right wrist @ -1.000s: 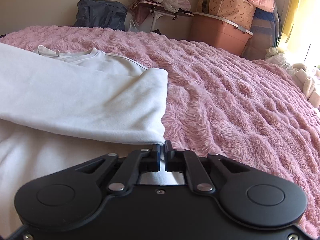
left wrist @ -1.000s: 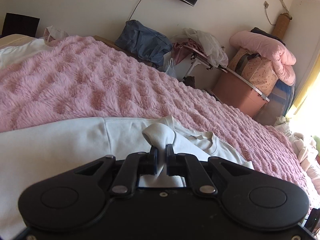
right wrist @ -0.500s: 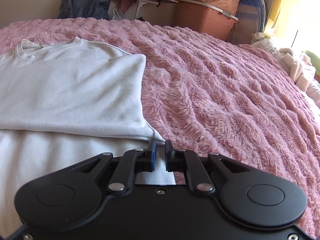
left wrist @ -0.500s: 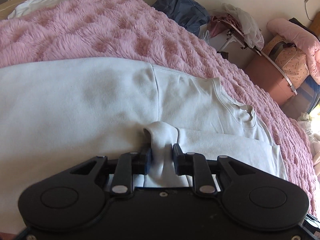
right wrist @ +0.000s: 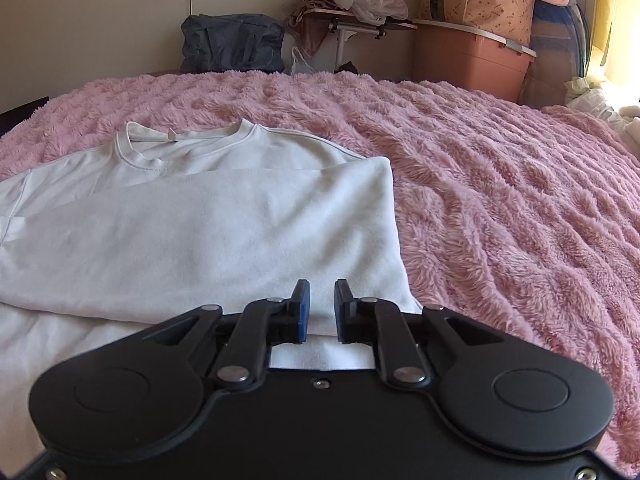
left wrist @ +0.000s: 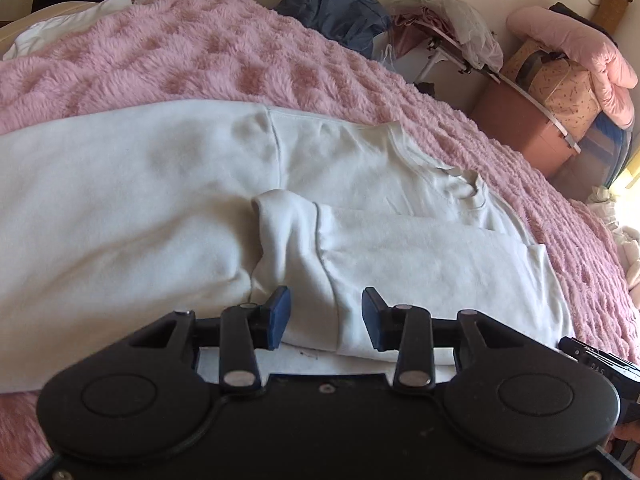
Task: Fold small clothes
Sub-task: 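Move the left gripper to the other sleeve cuff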
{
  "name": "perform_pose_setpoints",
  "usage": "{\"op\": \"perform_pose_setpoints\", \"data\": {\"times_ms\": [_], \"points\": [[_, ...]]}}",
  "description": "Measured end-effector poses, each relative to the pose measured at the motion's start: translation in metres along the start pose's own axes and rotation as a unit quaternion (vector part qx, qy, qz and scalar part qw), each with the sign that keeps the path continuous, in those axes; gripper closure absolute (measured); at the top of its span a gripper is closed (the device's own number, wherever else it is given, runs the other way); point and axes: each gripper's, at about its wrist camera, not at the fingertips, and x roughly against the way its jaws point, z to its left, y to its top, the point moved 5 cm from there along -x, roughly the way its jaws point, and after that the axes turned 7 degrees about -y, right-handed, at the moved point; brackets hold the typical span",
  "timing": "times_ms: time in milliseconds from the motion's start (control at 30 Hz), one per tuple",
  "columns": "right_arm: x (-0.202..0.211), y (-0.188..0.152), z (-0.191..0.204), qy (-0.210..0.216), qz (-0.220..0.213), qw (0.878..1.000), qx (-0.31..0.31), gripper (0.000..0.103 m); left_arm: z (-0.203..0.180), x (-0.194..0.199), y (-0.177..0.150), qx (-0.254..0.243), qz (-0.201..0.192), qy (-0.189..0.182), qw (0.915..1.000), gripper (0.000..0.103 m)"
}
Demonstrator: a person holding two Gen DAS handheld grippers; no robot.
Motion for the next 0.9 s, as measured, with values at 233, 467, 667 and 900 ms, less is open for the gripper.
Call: {"op": "perform_pose_setpoints", "data": {"times_ms": [233,467,667,900], "points": [[-0.019,-0.013,-0.01,-0.026,0.039,0.999,-0.011,0.092,0.02,0.018,0.0,0.025,-0.012,0.011,0.9996,0.061],[0.001,-0.005,0.001,-0.022,0.023,0.999,-0.003,0.086,0.044,0.105,0.01,0.018,-0.064,0.062,0.9959,0.06],[0.036,0.006,0.042,0.039,0.001,0.999,0.01,0.084,0.097,0.195,0.0,0.074,-0.109,0.128,0.9829,0.06],[0.072,0.017,0.118,0.12,-0.014,0.992,0.042,0.081,0.155,0.276,-0.035,0.157,-0.138,0.202,0.9569,0.059]]}}
